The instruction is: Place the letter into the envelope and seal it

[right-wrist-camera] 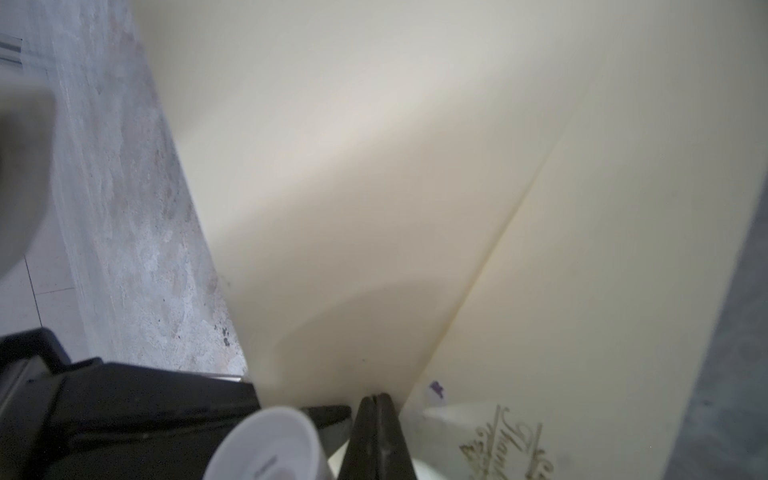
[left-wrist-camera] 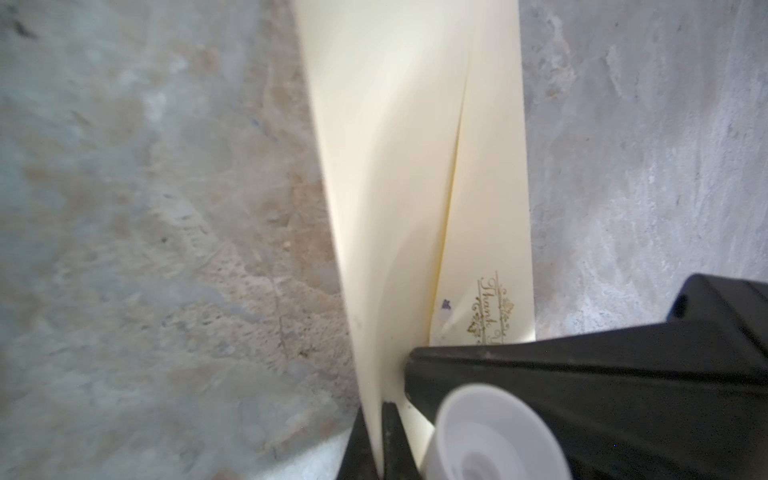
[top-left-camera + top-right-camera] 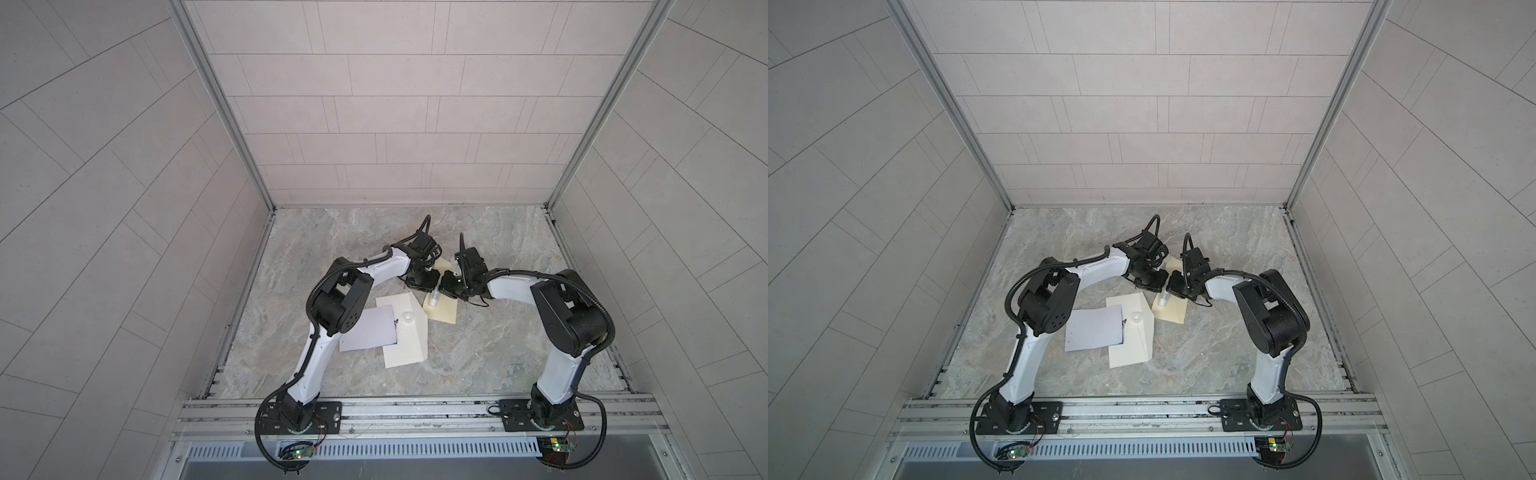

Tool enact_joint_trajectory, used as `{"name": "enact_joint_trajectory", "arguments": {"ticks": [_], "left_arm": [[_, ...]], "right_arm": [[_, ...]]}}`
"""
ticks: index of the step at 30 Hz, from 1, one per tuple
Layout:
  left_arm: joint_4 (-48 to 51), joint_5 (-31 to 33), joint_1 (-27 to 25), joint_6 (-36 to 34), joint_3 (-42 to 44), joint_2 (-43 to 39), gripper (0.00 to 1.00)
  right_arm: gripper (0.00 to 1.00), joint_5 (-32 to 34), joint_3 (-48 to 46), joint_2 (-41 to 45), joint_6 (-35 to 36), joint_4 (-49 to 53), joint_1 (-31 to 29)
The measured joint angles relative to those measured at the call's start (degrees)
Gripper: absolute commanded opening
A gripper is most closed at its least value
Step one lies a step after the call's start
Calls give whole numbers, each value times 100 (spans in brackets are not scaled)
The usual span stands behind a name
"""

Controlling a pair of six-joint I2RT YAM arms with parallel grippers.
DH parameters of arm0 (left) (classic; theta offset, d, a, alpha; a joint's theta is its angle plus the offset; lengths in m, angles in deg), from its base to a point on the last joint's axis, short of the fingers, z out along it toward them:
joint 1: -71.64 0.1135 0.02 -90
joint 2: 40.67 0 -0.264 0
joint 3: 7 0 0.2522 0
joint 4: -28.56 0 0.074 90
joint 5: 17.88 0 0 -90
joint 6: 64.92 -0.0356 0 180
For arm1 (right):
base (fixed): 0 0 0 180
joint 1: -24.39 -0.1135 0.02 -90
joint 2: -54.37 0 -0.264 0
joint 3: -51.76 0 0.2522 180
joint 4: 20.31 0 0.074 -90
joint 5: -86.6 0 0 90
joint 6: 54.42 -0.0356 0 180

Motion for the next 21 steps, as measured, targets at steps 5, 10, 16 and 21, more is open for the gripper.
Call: {"name": "enact_joint_trajectory", "arguments": {"ticks": [5, 10, 16, 21], "left_arm": [[7, -4, 20, 24, -7, 0, 0], [24, -7, 20, 28, -20, 4, 0], [33, -11, 20, 28, -31, 13, 0], [33, -28, 20, 26, -31, 15, 0]], "right_arm": [[2, -240, -483, 393, 149, -81, 22], [2, -267, -540, 605, 280, 109, 48], [2, -170, -518, 525, 293, 212, 181], [2, -258, -280, 258, 275, 149, 192]]}}
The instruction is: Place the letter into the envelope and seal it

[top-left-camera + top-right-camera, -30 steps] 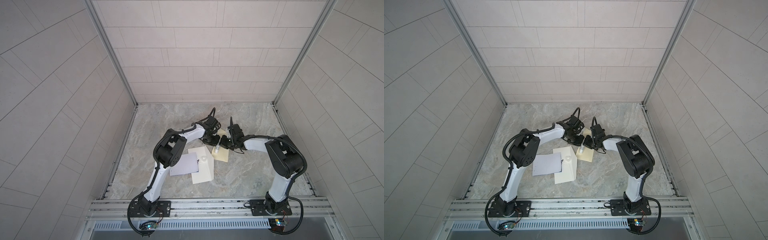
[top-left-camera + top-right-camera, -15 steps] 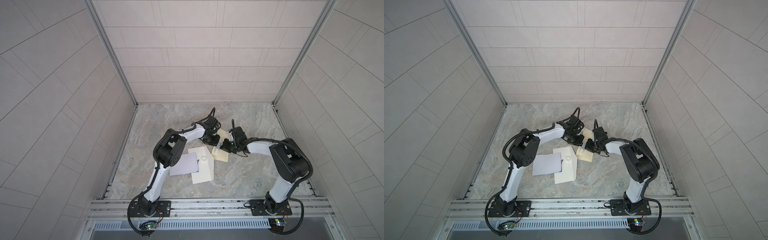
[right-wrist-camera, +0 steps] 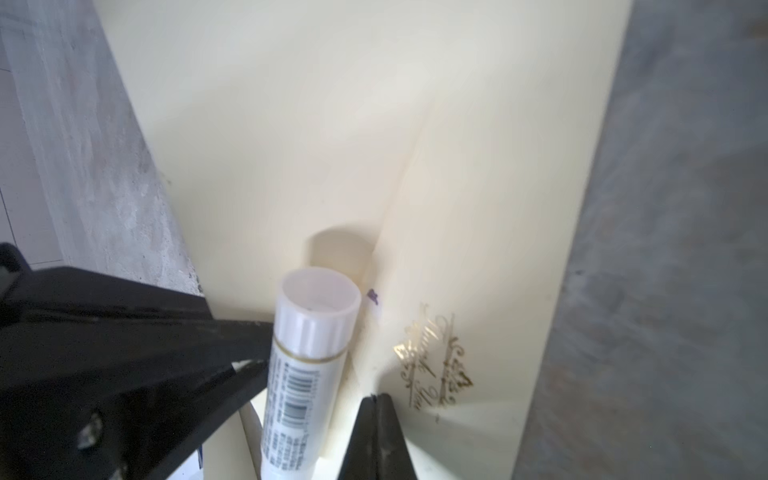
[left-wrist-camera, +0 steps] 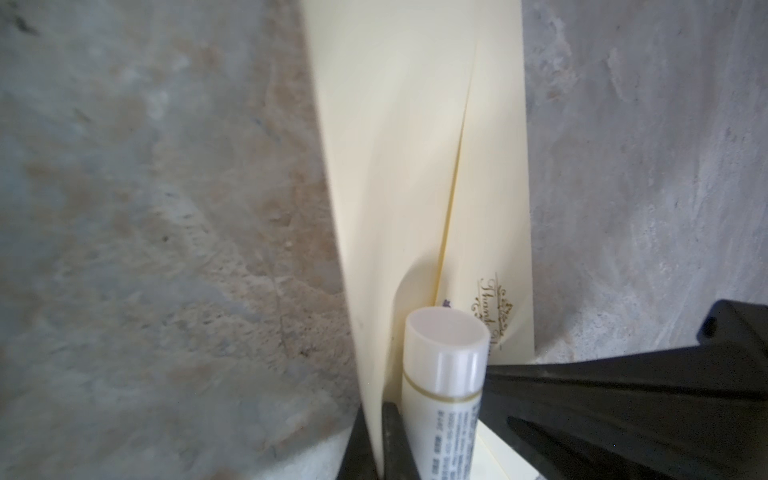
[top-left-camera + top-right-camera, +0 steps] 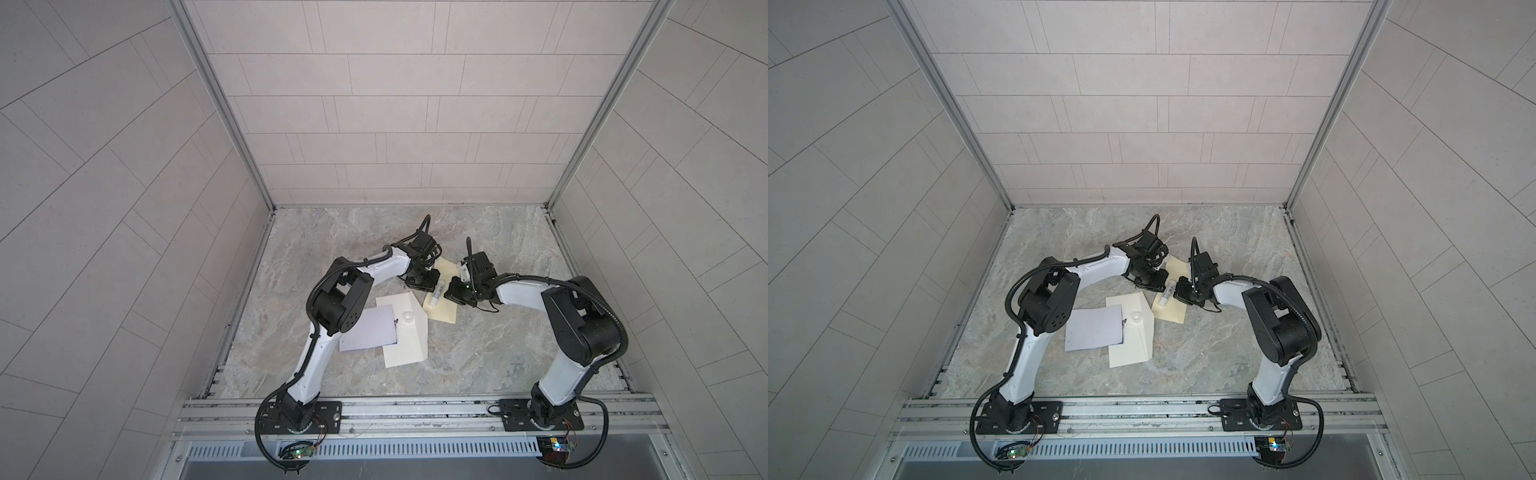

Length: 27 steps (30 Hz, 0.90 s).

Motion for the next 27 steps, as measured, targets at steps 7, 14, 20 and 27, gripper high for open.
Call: {"name": "enact_joint_trajectory", "arguments": {"ticks": [7, 14, 20, 27], "left_arm": [[-4, -24, 2, 0, -9, 11, 0], [-7, -22, 22, 0, -11, 15, 0], [-7, 17, 52, 24, -11, 15, 0], [-7, 28, 63, 101, -11, 15, 8]], "right_arm": [[1, -116, 127, -238, -155, -306, -9], [4, 44, 101, -214, -258, -382, -39], [18, 400, -308, 315, -216, -409, -70], [21, 1132, -356, 1445, 20, 116, -59]]}}
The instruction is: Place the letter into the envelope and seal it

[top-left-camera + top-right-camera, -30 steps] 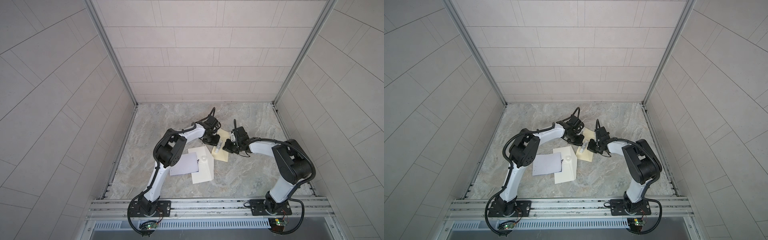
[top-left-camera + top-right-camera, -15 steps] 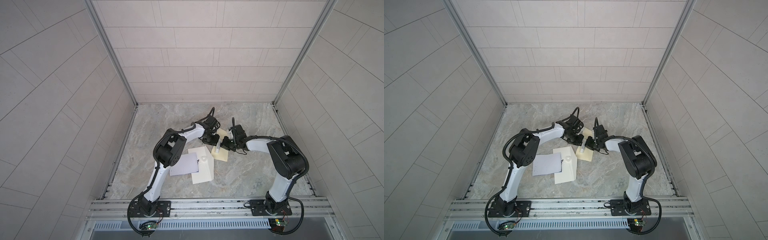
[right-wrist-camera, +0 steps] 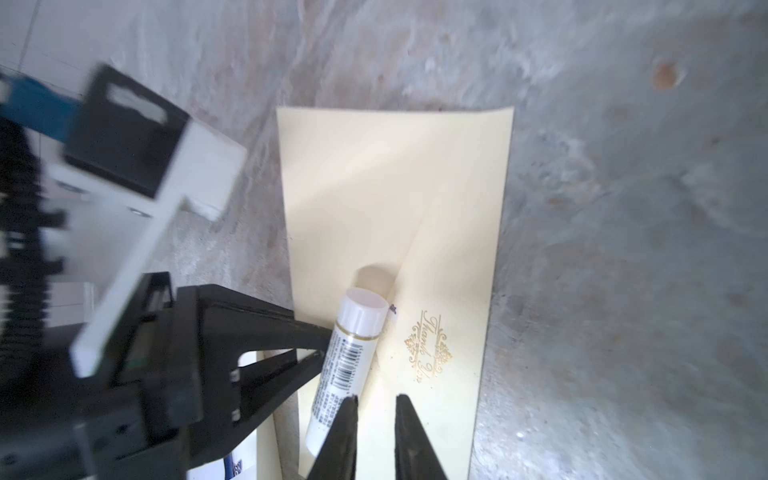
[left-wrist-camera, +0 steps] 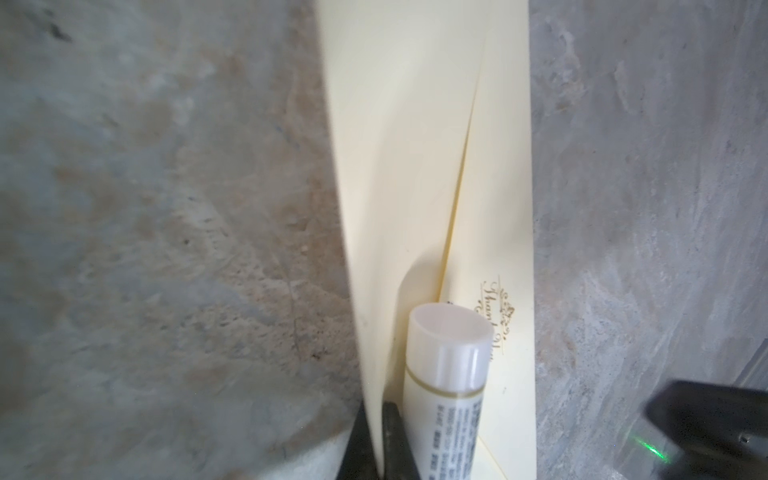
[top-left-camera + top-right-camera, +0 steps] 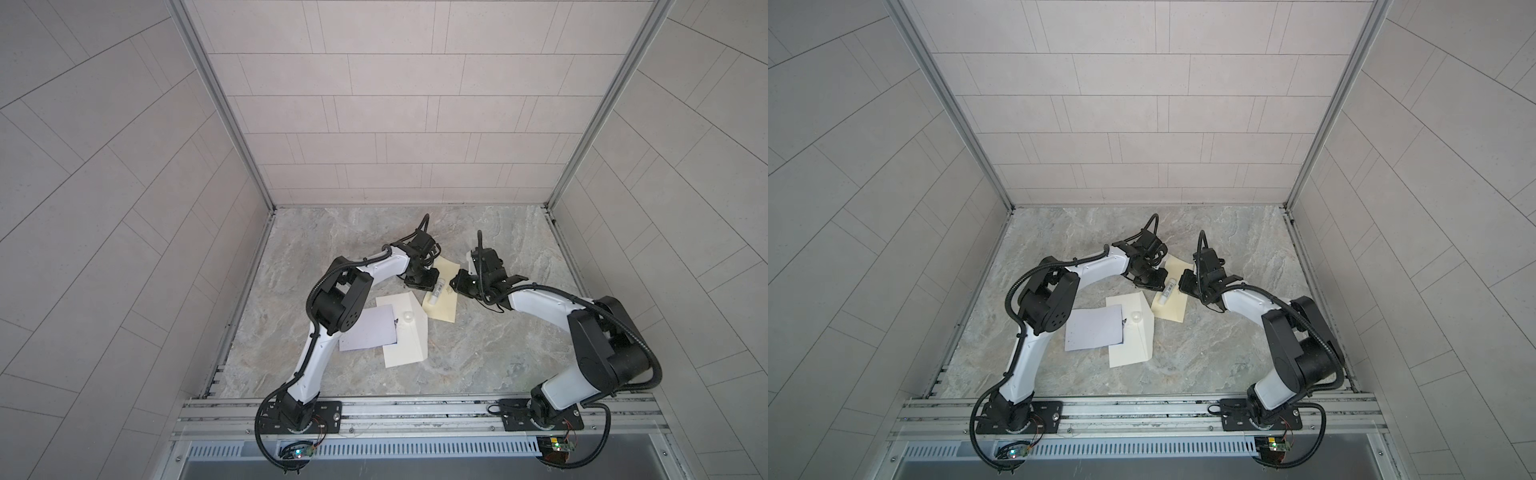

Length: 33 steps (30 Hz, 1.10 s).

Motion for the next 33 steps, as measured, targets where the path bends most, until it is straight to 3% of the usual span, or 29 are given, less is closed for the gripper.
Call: {"name": "enact_joint_trajectory", "arguments": {"ticks": [3, 12, 19, 27, 33], "left_arm": [[-13, 55, -2, 39, -31, -7, 33], [-92, 566, 44, 68, -83, -162, 61], [-170, 1067, 138, 101, 457, -1088, 71], [-94, 1858, 284, -109, 2376, -2964, 78], [247, 2155, 310, -317, 3373, -3462, 84]], "right_arm": [[23, 192, -22, 190, 68, 190, 2], [29, 247, -472, 378, 334, 431, -195], [29, 254, -413, 341, 586, 490, -476], [30, 273, 7, 205, 1095, 730, -1071], [35, 227, 616, -33, 1644, 1091, -1626]]}}
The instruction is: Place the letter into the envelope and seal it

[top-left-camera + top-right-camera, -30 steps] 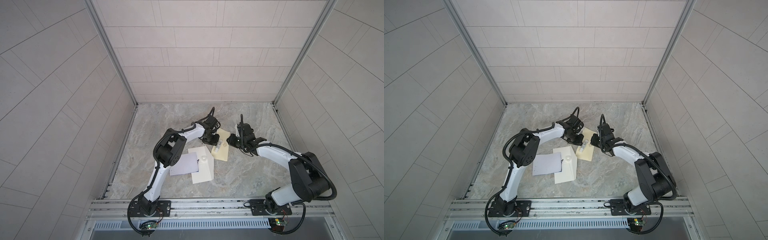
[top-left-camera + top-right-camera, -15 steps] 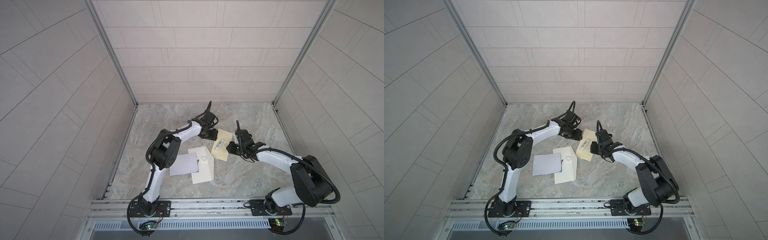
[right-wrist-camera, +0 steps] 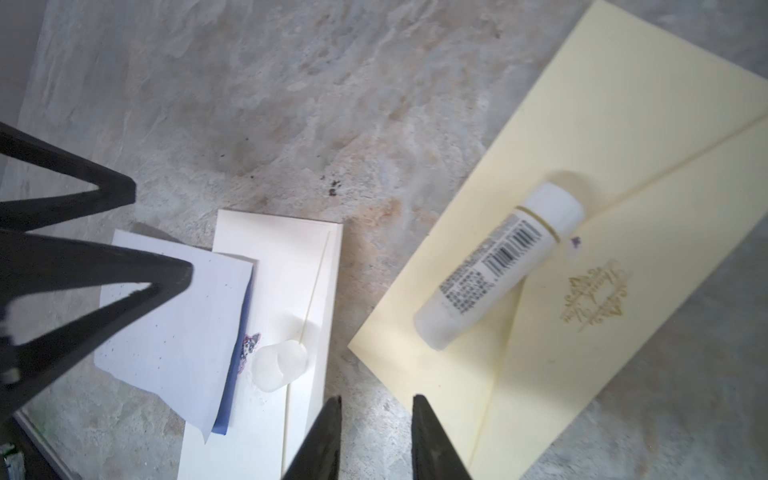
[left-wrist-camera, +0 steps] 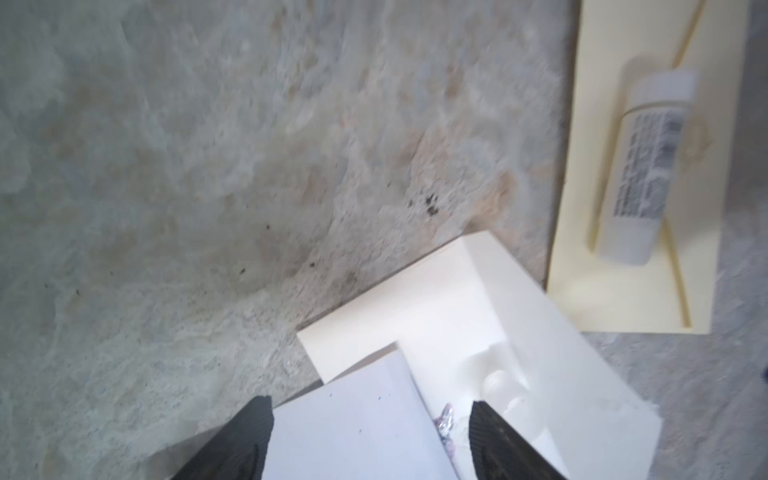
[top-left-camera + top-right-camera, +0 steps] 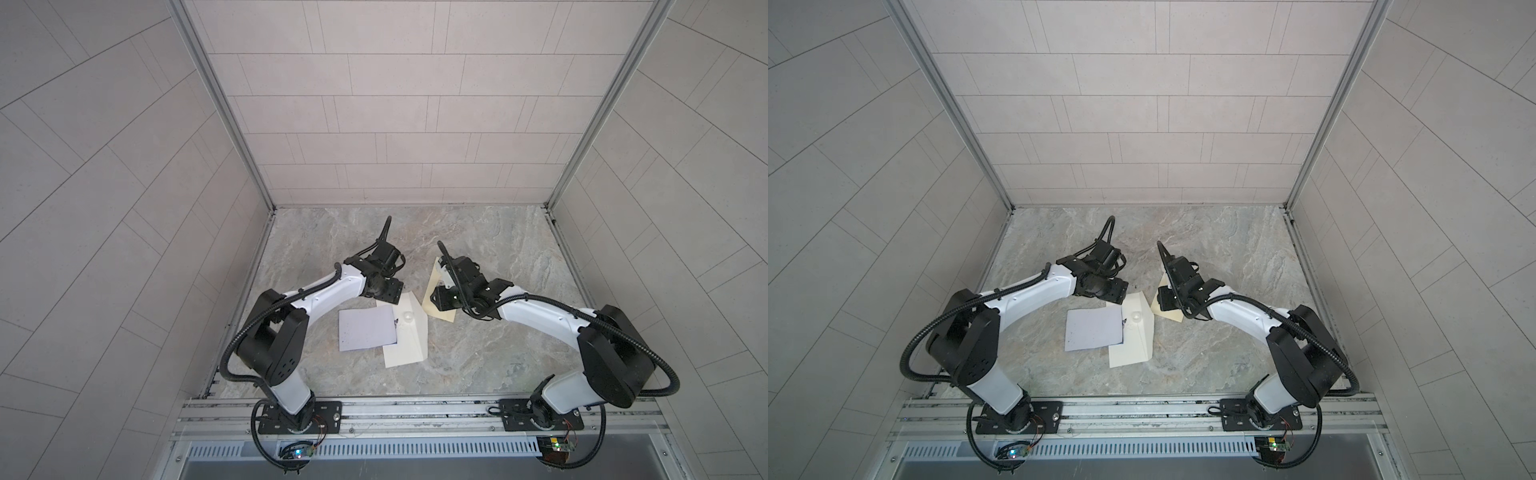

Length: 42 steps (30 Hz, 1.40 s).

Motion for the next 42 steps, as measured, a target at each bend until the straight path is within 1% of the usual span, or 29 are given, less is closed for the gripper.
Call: {"name": "enact_joint_trajectory", "arguments": {"ticks": [6, 10, 14, 18, 23, 28, 31, 35, 37, 39, 42], "left_arm": [[94, -26, 0, -15, 487, -138, 85], [94, -13, 2, 17, 595, -245, 85], [68, 107, 79, 184, 671, -310, 90], [61, 295, 195, 365, 750, -498, 93], [-33, 402, 525, 625, 942, -901, 94], [-87, 387, 820, 774, 1043, -1003, 94], [-85, 367, 837, 817, 1075, -1003, 94], [-96, 345, 839, 833, 1082, -1005, 94], [-103, 341, 839, 833, 1082, -1005, 94], [-116, 332, 839, 833, 1082, -1003, 94], [-133, 295, 841, 831, 1082, -1003, 94]], "right_arm": [[37, -68, 680, -584, 662, 601, -765], [43, -61, 1187, -1038, 940, 1010, -1150], [45, 205, 1528, -1475, 1049, 1270, -1134], [45, 409, 1687, -1714, 1106, 1432, -1115], [45, 457, 1998, -2006, 1185, 1493, -1121], [45, 549, 2192, -2350, 1217, 1569, -1121], [42, 588, 2197, -2476, 1235, 1646, -1121], [31, 643, 2199, -2492, 1268, 1665, -1121], [27, 658, 2201, -2492, 1255, 1672, -1121], [25, 669, 2201, -2492, 1237, 1679, -1121], [25, 675, 2203, -2483, 1217, 1681, -1121]]}}
